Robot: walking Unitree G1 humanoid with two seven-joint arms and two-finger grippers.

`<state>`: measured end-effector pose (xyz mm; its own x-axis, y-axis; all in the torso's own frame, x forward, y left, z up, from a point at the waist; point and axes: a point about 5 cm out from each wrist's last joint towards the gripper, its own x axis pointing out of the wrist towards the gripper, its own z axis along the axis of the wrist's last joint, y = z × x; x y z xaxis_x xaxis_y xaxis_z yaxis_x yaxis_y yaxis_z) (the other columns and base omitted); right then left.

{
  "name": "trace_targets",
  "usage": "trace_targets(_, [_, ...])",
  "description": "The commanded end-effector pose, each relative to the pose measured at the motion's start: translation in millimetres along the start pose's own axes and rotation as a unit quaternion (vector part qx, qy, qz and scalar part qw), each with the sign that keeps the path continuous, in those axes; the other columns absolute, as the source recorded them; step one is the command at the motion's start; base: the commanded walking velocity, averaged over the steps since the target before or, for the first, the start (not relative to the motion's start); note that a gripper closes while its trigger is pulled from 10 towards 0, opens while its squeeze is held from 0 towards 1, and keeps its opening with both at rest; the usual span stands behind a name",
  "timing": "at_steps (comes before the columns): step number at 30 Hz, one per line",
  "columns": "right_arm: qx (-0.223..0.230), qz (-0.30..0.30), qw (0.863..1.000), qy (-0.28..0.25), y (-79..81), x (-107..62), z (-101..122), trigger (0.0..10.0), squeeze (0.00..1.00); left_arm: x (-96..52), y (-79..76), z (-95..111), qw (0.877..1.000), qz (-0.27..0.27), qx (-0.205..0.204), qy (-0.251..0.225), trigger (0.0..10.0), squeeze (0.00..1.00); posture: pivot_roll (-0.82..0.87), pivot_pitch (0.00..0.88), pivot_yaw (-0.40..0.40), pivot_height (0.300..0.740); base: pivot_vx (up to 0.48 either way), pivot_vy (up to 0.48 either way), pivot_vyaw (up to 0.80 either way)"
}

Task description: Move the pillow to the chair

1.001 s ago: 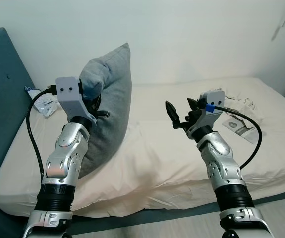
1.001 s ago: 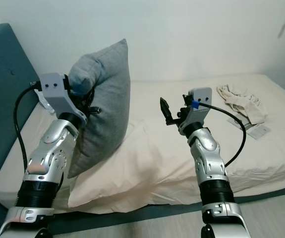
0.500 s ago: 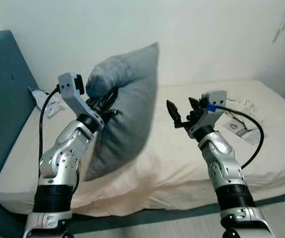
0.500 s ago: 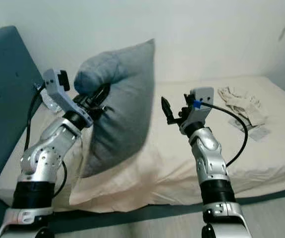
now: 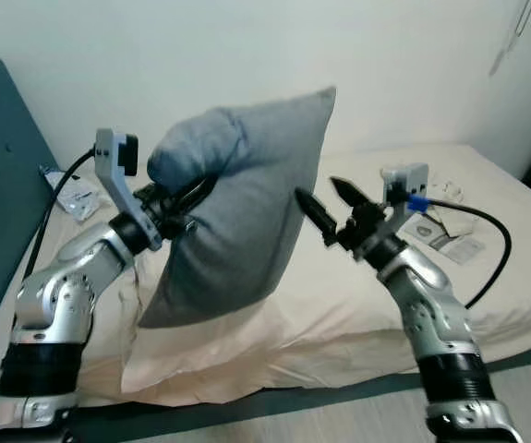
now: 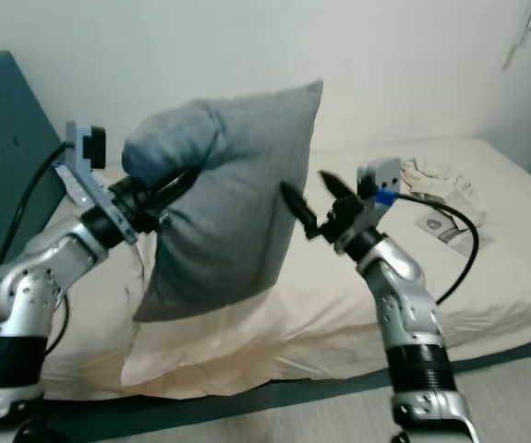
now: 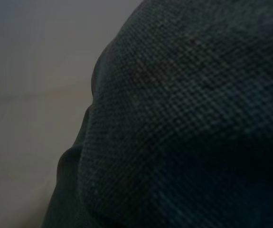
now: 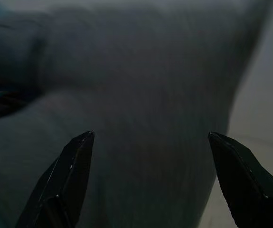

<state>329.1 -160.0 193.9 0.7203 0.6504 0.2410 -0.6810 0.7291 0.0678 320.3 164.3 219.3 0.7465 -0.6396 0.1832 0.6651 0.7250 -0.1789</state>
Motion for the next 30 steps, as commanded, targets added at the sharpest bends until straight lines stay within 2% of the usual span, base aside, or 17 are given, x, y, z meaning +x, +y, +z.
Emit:
trace_targets(1, [-0.015, 0.018, 1.000, 0.018, 2.0, -4.0, -3.2, 10.0, 1.00, -0.4, 0.9, 4.3, 0.999, 0.000, 0.051, -0.007, 10.0, 0.00, 0.01, 0.060, -0.003, 0.740, 0.000, 0.000, 0.00])
trace_targets(4, [-0.023, 0.018, 0.999, 0.030, 0.1, -10.2, -6.0, 10.0, 1.00, -1.0, 2.1, 1.8, 0.999, 0.003, 0.041, -0.011, 10.0, 0.00, 0.01, 0.060, -0.002, 0.740, 0.000, 0.000, 0.00])
trace_targets(7, [-0.024, 0.059, 0.996, 0.063, 6.1, -29.7, -10.1, 10.0, 1.00, -6.7, 6.0, 4.5, 0.999, 0.001, 0.021, -0.030, 10.0, 0.00, 0.01, 0.064, -0.002, 0.740, 0.000, 0.000, 0.00])
trace_targets(8, [-0.024, 0.059, 0.996, 0.063, 6.1, -29.7, -10.1, 10.0, 1.00, -6.7, 6.0, 4.5, 0.999, 0.001, 0.021, -0.030, 10.0, 0.00, 0.01, 0.064, -0.002, 0.740, 0.000, 0.000, 0.00])
trace_targets(10, [-0.013, 0.076, 0.994, 0.072, 7.4, -40.1, -5.4, 10.0, 1.00, -13.5, 10.8, 6.2, 1.000, -0.006, 0.012, -0.028, 10.0, 0.00, 0.01, 0.065, 0.001, 0.740, 0.000, 0.000, 0.00])
trace_targets(14, [-0.008, 0.085, 0.993, 0.081, 6.4, -47.3, -0.5, 10.0, 1.00, -20.3, 16.6, 10.9, 0.999, -0.017, 0.003, -0.037, 10.0, 0.00, 0.00, 0.068, 0.004, 0.740, 0.000, 0.000, 0.00])
trace_targets(17, [-0.012, 0.075, 0.994, 0.084, 1.7, -49.7, -1.3, 10.0, 1.00, -27.3, 16.9, 12.0, 0.998, -0.047, -0.007, -0.029, 10.0, 0.00, 0.00, 0.071, 0.006, 0.740, 0.000, 0.000, 0.00])
trace_targets(19, [-0.010, 0.069, 0.994, 0.082, -1.0, -51.5, -0.2, 10.0, 1.00, -37.1, 14.8, 3.8, 0.996, -0.080, 0.009, 0.021, 10.0, 0.00, 0.00, 0.073, 0.005, 0.740, 0.000, 0.000, 0.00])
trace_targets(20, [-0.010, 0.069, 0.994, 0.082, -1.0, -51.5, -0.2, 10.0, 1.00, -37.1, 14.8, 3.8, 0.996, -0.080, 0.009, 0.021, 10.0, 0.00, 0.00, 0.073, 0.005, 0.740, 0.000, 0.000, 0.00])
trace_targets(22, [-0.009, 0.069, 0.994, 0.082, -2.1, -53.1, 1.3, 10.0, 1.00, -46.1, 14.0, -3.4, 0.993, -0.098, 0.021, 0.063, 10.0, 0.00, 0.01, 0.073, 0.003, 0.740, 0.000, 0.000, 0.00])
trace_targets(25, [-0.009, 0.070, 0.994, 0.083, -2.4, -53.9, 1.7, 10.0, 1.00, -49.5, 15.0, -4.6, 0.992, -0.100, 0.022, 0.073, 10.0, 0.00, 0.01, 0.074, 0.004, 0.740, 0.000, 0.000, 0.00])
trace_targets(27, [-0.010, 0.071, 0.993, 0.090, -2.8, -56.4, 1.7, 10.0, 1.00, -60.7, 19.5, -7.7, 0.989, -0.104, 0.030, 0.105, 10.0, 0.00, 0.00, 0.076, 0.002, 0.740, 0.000, 0.000, 0.00])
trace_targets(28, [-0.010, 0.071, 0.993, 0.090, -2.8, -56.4, 1.7, 10.0, 1.00, -60.7, 19.5, -7.7, 0.989, -0.104, 0.030, 0.105, 10.0, 0.00, 0.00, 0.076, 0.002, 0.740, 0.000, 0.000, 0.00])
trace_targets(30, [-0.008, 0.076, 0.992, 0.098, -2.0, -58.8, 1.8, 10.0, 1.00, -75.3, 26.2, -4.1, 0.986, -0.109, 0.021, 0.124, 10.0, 0.00, 0.00, 0.077, 0.002, 0.740, 0.000, 0.000, 0.00])
